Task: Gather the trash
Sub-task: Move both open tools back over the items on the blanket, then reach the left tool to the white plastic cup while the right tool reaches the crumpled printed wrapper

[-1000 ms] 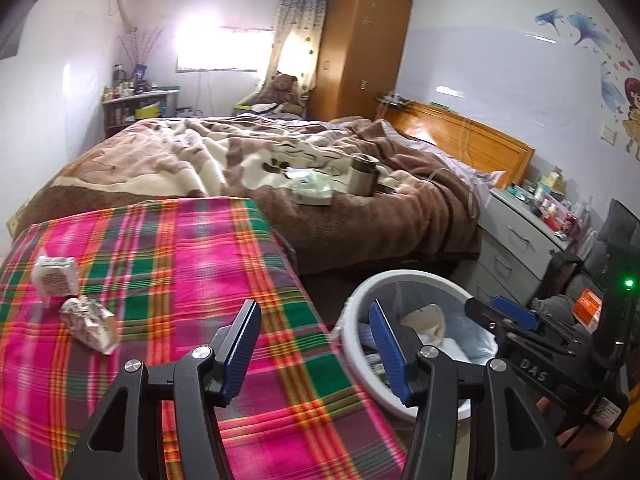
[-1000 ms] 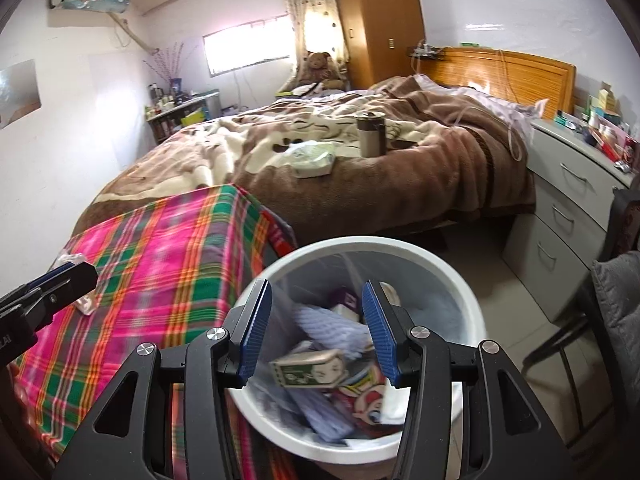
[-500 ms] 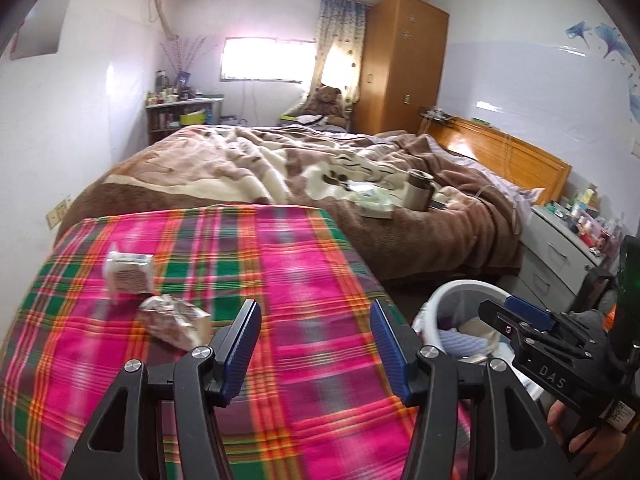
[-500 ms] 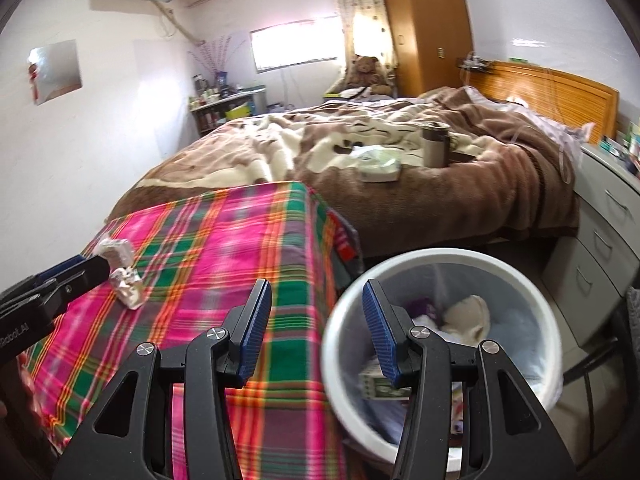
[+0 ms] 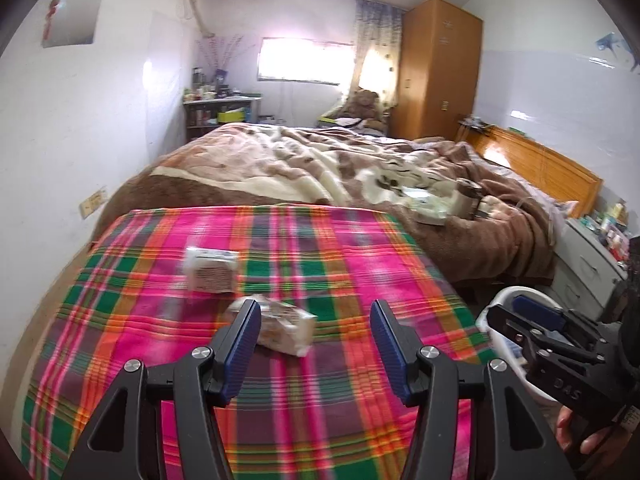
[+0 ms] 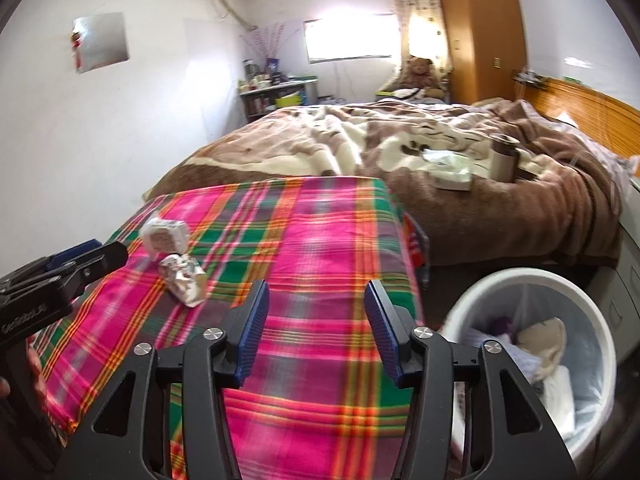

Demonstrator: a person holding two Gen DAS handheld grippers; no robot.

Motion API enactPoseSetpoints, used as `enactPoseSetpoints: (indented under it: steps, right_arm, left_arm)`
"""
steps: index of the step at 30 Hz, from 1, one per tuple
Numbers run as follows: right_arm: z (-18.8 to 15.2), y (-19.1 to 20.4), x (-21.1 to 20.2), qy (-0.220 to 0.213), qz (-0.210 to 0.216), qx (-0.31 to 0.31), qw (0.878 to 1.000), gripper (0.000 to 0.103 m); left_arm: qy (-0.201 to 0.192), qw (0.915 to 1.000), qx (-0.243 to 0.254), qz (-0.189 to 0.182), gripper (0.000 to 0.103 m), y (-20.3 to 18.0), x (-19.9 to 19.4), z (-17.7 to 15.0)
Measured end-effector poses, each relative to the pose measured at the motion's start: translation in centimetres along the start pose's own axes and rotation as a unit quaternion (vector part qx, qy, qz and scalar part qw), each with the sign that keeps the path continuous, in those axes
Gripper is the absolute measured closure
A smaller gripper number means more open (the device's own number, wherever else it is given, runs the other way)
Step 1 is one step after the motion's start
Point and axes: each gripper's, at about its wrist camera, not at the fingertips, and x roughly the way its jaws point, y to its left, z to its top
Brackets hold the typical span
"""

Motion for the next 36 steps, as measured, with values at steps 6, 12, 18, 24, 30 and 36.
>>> enactPoseSetpoints:
  steps: [6, 12, 18, 24, 30, 36]
  right_arm:
    - [0.2, 2.6, 1.9, 0.015, 0.034, -0.020, 0.999, 0.047]
    - [0.4, 5.6, 3.8, 0.031, 0.055, -0.053, 0.997, 0.046]
    - [0.6, 7.8, 6.2, 0.055, 0.082, -0.076, 0.992, 0.038]
    - [0.5, 9.4, 8.7, 0.084, 0.117, -0.082, 0.986, 0.036]
    - [0.5, 10.1, 11.2, 0.103, 0.114, -0.095, 0.984, 0.030]
    - [0.5, 11.3, 12.9, 0.139, 0.110, -0.127, 0.976, 0.030]
  left_arm:
    - [0.005, 0.9993, -0.030, 0.023, 0.046, 4.0, 0.3, 0.2]
    - [0.013, 0.9984, -0.042, 0.035, 0.045, 7.0, 0.9, 0.3]
    - [0.022, 0.9981, -0.042, 0.039, 0.045, 8.9, 2.4, 0.9]
    - [0.035, 0.9979, -0.042, 0.034, 0.045, 10.2, 4.3, 1.4]
    - [0.048, 0.9976, -0.037, 0.035, 0.045, 11.1, 6.4, 2.1]
    - [0.057, 0.9978, -0.029, 0.019, 0.045, 11.6, 8.9, 3.0]
